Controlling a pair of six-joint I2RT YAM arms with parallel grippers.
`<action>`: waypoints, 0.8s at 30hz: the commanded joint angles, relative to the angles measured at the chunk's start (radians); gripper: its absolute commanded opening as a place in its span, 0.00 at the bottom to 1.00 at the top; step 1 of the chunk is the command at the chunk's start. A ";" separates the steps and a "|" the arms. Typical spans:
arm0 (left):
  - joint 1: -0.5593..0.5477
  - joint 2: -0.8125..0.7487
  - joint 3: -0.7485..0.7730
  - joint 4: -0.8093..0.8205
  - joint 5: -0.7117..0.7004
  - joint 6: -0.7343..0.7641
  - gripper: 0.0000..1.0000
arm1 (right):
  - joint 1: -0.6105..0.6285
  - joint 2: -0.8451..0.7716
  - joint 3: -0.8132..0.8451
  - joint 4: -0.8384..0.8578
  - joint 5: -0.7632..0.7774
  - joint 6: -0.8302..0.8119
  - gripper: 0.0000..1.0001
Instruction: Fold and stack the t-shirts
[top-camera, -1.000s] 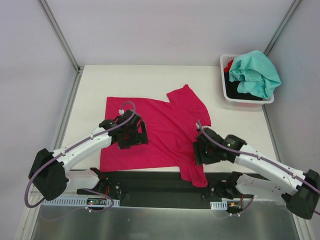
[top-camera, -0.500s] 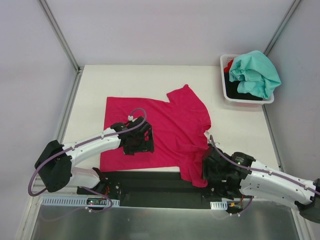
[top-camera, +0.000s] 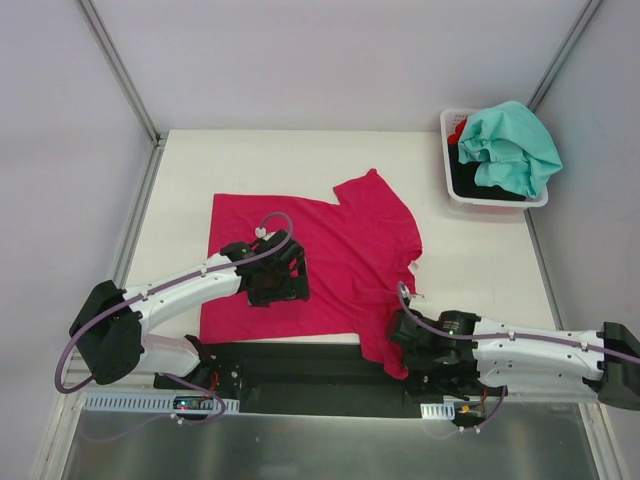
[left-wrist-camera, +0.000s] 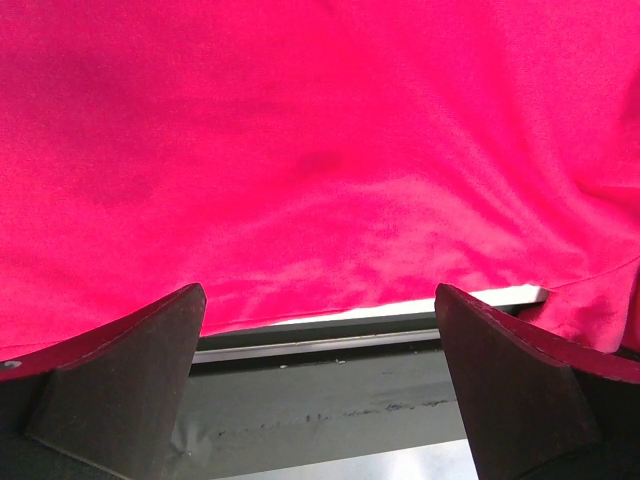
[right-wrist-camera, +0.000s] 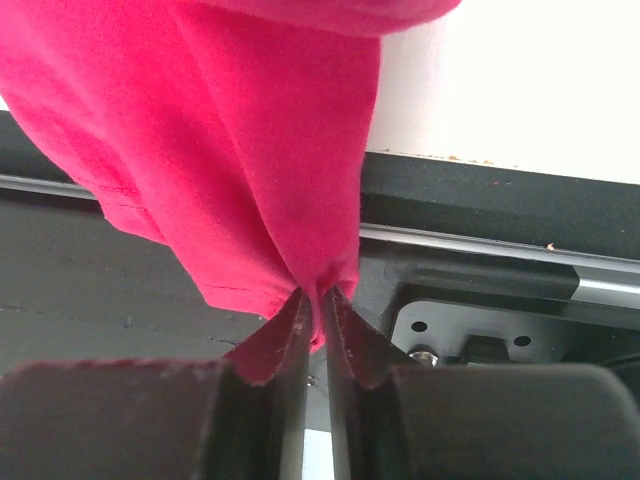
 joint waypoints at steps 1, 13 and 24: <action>-0.013 -0.014 0.033 -0.027 -0.028 -0.011 0.99 | 0.009 0.024 0.011 0.020 0.034 0.036 0.01; -0.013 0.009 0.041 -0.026 -0.034 -0.017 0.99 | -0.003 0.206 0.319 -0.063 0.132 -0.108 0.01; 0.165 -0.093 -0.056 -0.015 0.033 0.052 0.99 | -0.253 0.242 0.530 -0.107 0.204 -0.387 0.01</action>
